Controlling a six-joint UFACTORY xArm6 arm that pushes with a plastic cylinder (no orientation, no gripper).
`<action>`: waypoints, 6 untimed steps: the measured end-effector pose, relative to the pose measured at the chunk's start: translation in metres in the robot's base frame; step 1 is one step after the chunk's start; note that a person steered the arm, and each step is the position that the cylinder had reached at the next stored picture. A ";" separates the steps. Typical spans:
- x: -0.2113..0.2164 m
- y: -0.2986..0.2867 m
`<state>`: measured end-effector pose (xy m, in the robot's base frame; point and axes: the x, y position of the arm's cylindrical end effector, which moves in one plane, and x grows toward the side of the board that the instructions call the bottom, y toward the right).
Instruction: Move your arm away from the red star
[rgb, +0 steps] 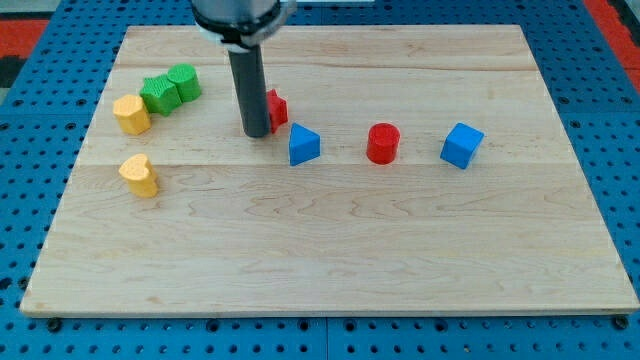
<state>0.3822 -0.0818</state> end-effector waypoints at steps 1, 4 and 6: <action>-0.010 0.038; -0.021 0.086; -0.053 0.102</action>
